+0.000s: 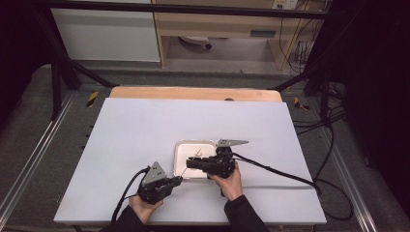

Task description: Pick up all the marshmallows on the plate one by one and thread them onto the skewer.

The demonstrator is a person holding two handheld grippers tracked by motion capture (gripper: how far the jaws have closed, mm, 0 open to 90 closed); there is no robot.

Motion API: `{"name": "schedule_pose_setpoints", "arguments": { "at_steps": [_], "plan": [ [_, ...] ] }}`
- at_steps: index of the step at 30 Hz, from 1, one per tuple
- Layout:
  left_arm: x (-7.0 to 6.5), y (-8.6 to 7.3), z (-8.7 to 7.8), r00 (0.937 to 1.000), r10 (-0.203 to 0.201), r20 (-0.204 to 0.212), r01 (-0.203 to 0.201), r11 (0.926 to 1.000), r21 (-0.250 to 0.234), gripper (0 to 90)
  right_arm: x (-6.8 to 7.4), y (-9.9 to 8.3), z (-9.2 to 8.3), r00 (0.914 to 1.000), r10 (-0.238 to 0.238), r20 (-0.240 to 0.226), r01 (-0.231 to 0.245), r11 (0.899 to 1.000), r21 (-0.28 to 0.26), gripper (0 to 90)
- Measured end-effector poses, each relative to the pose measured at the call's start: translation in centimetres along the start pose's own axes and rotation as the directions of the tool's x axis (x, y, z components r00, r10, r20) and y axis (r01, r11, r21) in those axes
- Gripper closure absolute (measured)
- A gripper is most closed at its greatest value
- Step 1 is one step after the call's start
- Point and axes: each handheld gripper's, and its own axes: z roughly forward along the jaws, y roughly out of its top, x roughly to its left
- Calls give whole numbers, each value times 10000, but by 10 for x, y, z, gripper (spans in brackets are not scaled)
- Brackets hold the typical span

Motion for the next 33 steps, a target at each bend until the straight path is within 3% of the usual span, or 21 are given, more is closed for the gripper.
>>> {"name": "schedule_pose_setpoints", "arguments": {
  "at_steps": [4,9,13,14,17,23,25,29,33],
  "plan": [
    [0,0,2,10000,-68,-36,68,10000,31,879,4,-5,8,9998,-192,34,190,9992,350,749],
    [1,0,2,9999,-131,59,131,9999,34,879,4,-6,9,9997,-234,33,232,9989,415,734],
    [3,0,1,10000,-90,32,90,9999,83,879,7,-1,3,9969,-698,350,688,9973,274,603],
    [3,0,0,10000,-90,19,90,9999,106,879,8,4,-2,9924,-1014,695,1000,9947,228,528],
    [6,0,-2,10000,-85,-10,85,9999,120,879,9,8,-9,9867,-1289,990,1274,9916,212,479],
    [11,-1,-7,9999,-82,-133,83,10000,53,879,8,15,-24,9635,-1941,1843,1875,9808,529,321],
    [13,-1,-8,9999,-54,-148,54,10000,6,879,6,16,-28,9581,-2049,2002,1967,9786,600,284],
    [16,-1,-11,9999,-78,-101,78,10000,-29,879,0,15,-36,9394,-2336,2510,2195,9721,831,199],
    [19,-3,-14,9995,-197,-248,200,9997,143,879,-6,15,-43,9256,-2388,2937,2138,9701,1148,133]
  ]
}}
